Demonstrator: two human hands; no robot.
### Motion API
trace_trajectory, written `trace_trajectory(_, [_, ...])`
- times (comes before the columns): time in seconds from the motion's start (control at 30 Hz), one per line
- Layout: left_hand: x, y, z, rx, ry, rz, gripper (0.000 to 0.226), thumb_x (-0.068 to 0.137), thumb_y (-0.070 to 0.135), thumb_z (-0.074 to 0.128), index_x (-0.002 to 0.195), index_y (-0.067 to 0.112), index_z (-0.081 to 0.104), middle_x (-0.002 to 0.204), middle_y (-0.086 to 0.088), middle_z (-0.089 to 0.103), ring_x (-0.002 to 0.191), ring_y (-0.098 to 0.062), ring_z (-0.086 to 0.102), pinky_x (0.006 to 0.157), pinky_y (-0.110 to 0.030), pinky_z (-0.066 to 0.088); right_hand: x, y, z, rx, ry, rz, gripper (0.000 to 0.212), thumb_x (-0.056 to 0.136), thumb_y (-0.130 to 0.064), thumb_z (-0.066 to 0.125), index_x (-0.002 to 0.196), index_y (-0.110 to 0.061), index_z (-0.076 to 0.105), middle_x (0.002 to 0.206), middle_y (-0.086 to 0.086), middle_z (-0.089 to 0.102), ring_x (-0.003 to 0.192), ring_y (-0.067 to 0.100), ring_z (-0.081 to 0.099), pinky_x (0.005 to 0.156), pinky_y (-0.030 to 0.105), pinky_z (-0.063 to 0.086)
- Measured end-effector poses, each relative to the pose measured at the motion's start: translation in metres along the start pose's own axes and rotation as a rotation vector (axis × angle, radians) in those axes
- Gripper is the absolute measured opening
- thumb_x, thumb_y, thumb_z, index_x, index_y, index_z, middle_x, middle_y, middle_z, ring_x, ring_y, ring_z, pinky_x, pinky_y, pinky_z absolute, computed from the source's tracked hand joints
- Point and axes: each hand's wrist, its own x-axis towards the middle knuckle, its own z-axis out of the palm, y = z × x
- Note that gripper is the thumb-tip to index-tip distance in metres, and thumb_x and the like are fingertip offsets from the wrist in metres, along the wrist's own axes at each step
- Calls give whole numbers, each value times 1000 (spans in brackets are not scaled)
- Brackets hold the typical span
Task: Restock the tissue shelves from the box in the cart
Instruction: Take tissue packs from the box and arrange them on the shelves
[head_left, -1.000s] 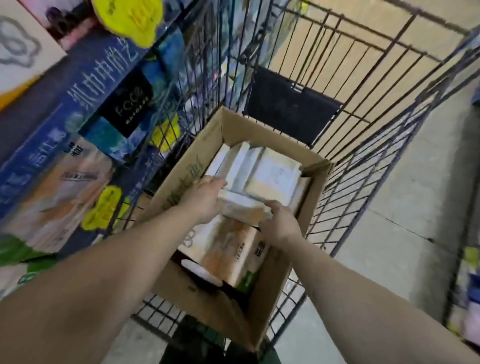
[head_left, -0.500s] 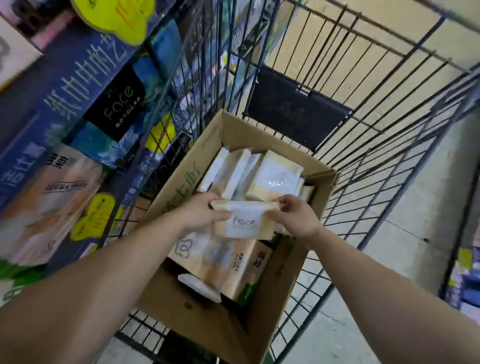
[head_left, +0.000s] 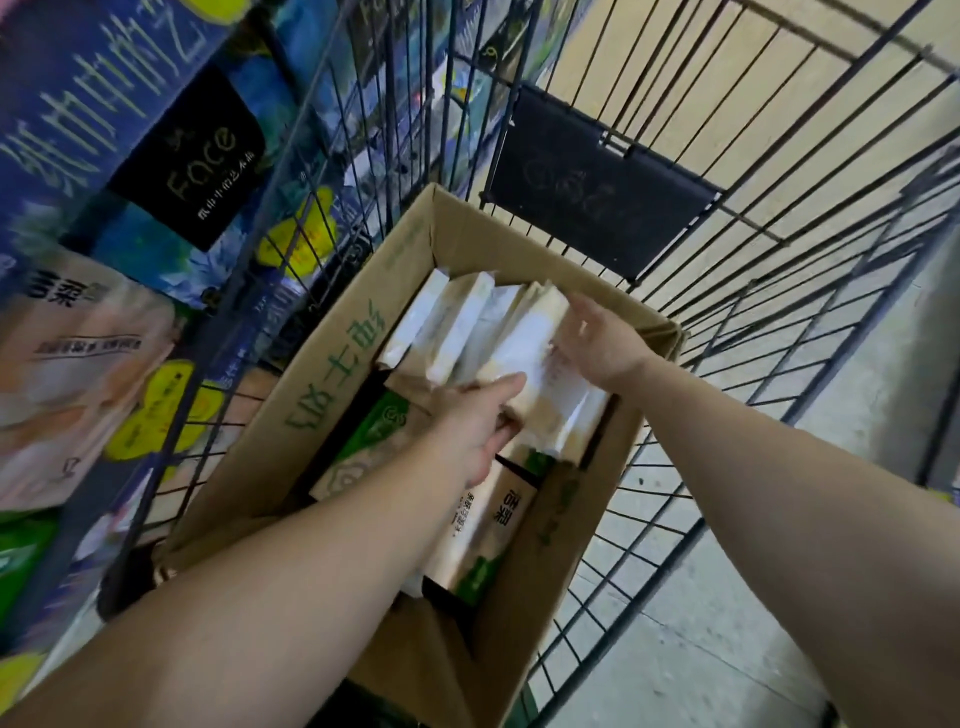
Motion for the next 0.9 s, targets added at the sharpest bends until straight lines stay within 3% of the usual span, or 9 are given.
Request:
trace_trajectory(0.1, [1, -4, -3, 13, 8, 16, 30, 82, -1, 69, 109, 6, 57, 93, -9, 66, 75, -18, 64, 57, -25, 58, -3, 1, 0, -14, 0, 50, 73, 89, -42, 54, 151, -22, 21, 144, 8, 46, 131, 31, 44, 110, 47, 35])
trace_trajectory(0.23, [-4, -7, -15, 83, 32, 1, 14, 85, 7, 67, 97, 12, 62, 88, -7, 68, 72, -18, 64, 64, -30, 55, -21, 1, 7, -30, -97, 129, 67, 74, -59, 59, 129, -22, 53, 127, 5, 55, 122, 32, 49, 104, 46, 41])
trace_trajectory(0.3, [-14, -7, -20, 119, 27, -2, 6, 88, 11, 64, 94, 13, 62, 85, -5, 67, 70, -18, 63, 57, -26, 53, -31, 2, 13, -156, -66, 122, 69, 79, -61, 58, 132, -17, 51, 136, 9, 46, 127, 34, 43, 107, 45, 37])
trace_trajectory(0.37, [-24, -8, -29, 128, 9, 17, 11, 91, 16, 61, 101, 12, 62, 86, -6, 68, 71, -19, 63, 49, -23, 51, -40, 6, 17, -43, -126, 115, 74, 81, -57, 62, 135, -8, 48, 139, 12, 46, 126, 33, 45, 107, 45, 39])
trace_trajectory(0.47, [-43, -7, -43, 119, -36, 44, 15, 93, 20, 58, 105, 11, 63, 96, -9, 70, 80, -23, 66, 65, -32, 55, -63, 6, 22, 365, -287, 145, 76, 82, -41, 71, 140, -5, 38, 136, 9, 52, 117, 28, 54, 100, 42, 47])
trace_trajectory(0.53, [-60, -8, -54, 137, -28, 94, 16, 92, 20, 59, 106, 13, 63, 101, -10, 70, 85, -24, 66, 71, -35, 53, -83, 3, 27, 482, -299, 118, 68, 86, -28, 70, 140, -7, 36, 135, 9, 52, 112, 27, 56, 93, 38, 49])
trace_trajectory(0.73, [-132, -13, -106, 120, -50, 251, 14, 97, 21, 51, 105, 19, 62, 91, -2, 73, 78, -16, 69, 59, -27, 55, -142, -25, 29, 489, -298, -38, 85, 85, -40, 68, 152, -20, 20, 148, 2, 37, 130, 26, 44, 105, 36, 39])
trace_trajectory(0.83, [-169, -18, -139, 58, -63, 344, 16, 98, 18, 49, 98, 15, 65, 81, 1, 76, 70, -11, 72, 65, -27, 57, -172, -57, 31, 588, -405, -123, 78, 90, -31, 64, 152, -15, 19, 144, 4, 46, 121, 23, 52, 101, 38, 44])
trace_trajectory(0.9, [-192, -21, -164, 31, -37, 447, 15, 96, 15, 51, 101, 16, 65, 93, -1, 76, 77, -13, 72, 75, -31, 57, -195, -81, 38, 563, -435, -186, 65, 93, -28, 61, 148, -11, 31, 128, 2, 58, 114, 23, 58, 97, 39, 48])
